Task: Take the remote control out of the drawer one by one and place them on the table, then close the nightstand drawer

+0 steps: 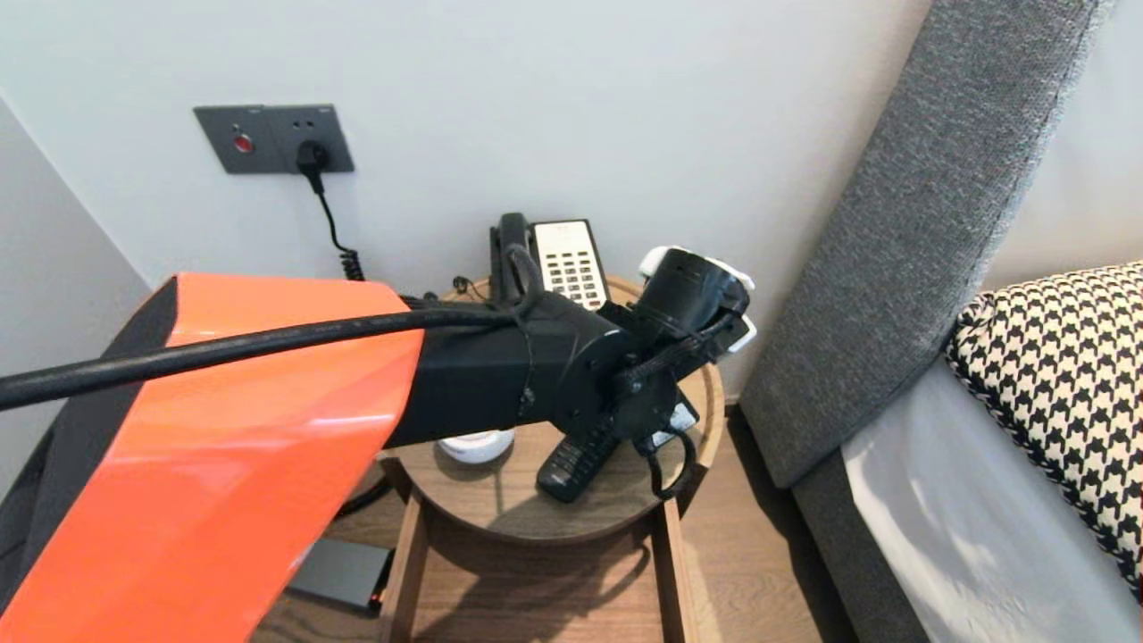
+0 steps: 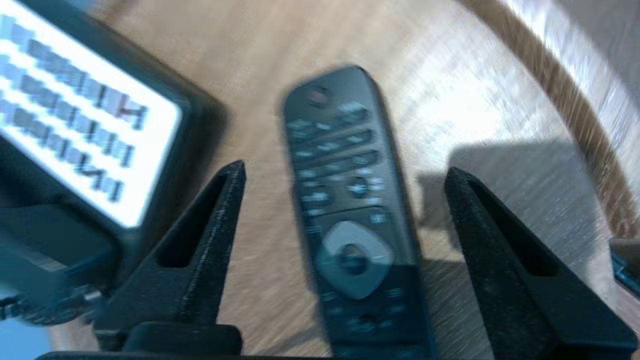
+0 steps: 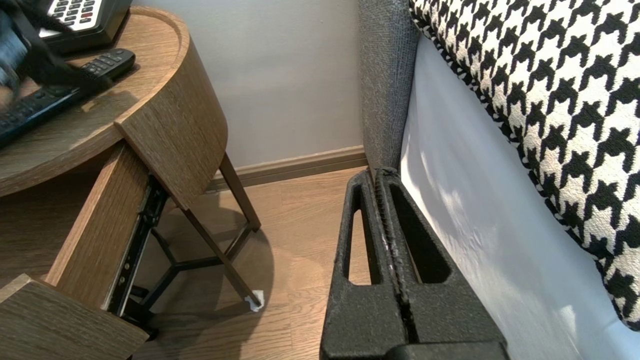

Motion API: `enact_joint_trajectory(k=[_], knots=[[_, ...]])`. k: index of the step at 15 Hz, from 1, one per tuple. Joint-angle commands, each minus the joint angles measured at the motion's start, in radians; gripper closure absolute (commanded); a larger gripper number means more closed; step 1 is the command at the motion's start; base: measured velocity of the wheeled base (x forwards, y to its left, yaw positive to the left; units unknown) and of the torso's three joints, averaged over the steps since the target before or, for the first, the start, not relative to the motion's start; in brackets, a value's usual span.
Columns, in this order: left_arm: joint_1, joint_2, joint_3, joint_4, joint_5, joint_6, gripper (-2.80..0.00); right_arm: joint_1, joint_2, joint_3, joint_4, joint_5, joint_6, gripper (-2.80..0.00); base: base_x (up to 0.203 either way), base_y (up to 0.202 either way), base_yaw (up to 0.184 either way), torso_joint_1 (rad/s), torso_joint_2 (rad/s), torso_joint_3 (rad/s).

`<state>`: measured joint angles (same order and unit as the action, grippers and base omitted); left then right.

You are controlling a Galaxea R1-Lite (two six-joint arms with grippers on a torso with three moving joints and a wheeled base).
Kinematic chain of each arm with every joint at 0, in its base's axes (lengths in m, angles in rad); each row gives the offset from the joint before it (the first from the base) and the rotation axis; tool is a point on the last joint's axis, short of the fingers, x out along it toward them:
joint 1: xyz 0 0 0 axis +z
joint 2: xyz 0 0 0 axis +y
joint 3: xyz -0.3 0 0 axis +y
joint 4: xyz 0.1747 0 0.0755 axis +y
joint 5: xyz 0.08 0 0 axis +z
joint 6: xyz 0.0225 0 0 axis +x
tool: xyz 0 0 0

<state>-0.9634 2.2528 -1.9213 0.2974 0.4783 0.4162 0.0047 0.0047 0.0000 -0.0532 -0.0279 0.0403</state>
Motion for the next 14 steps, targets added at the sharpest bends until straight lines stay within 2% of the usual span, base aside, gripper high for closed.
enact_joint_trajectory(k=[1, 6, 9, 10, 14], knots=[[-0.006, -0.059, 0.000, -0.001, 0.005, -0.010, -2.80, 0.000, 0.001, 0.026, 0.000, 0.000, 0.000, 0.00, 0.000, 0.000, 0.000, 0.000, 0.00, 0.000], [0.001, -0.276, 0.000, 0.024, 0.020, -0.047, -2.80, 0.000, 0.001, 0.026, 0.000, 0.000, 0.000, 0.00, 0.000, 0.000, 0.000, 0.000, 0.00, 0.000], [0.062, -0.439, 0.001, 0.107, 0.023, -0.087, -2.80, 0.000, 0.001, 0.026, 0.000, 0.000, 0.001, 0.00, 0.000, 0.000, 0.000, 0.000, 0.00, 0.000], [0.091, -0.504, 0.002, 0.152, 0.020, -0.102, 0.00, 0.000, 0.001, 0.026, 0.000, 0.000, 0.001, 0.00, 0.000, 0.000, 0.000, 0.000, 0.00, 0.000], [0.170, -0.691, 0.031, 0.312, -0.001, -0.165, 0.00, 0.000, 0.001, 0.026, 0.000, 0.000, 0.001, 0.00, 0.000, 0.000, 0.000, 0.000, 0.00, 0.000]])
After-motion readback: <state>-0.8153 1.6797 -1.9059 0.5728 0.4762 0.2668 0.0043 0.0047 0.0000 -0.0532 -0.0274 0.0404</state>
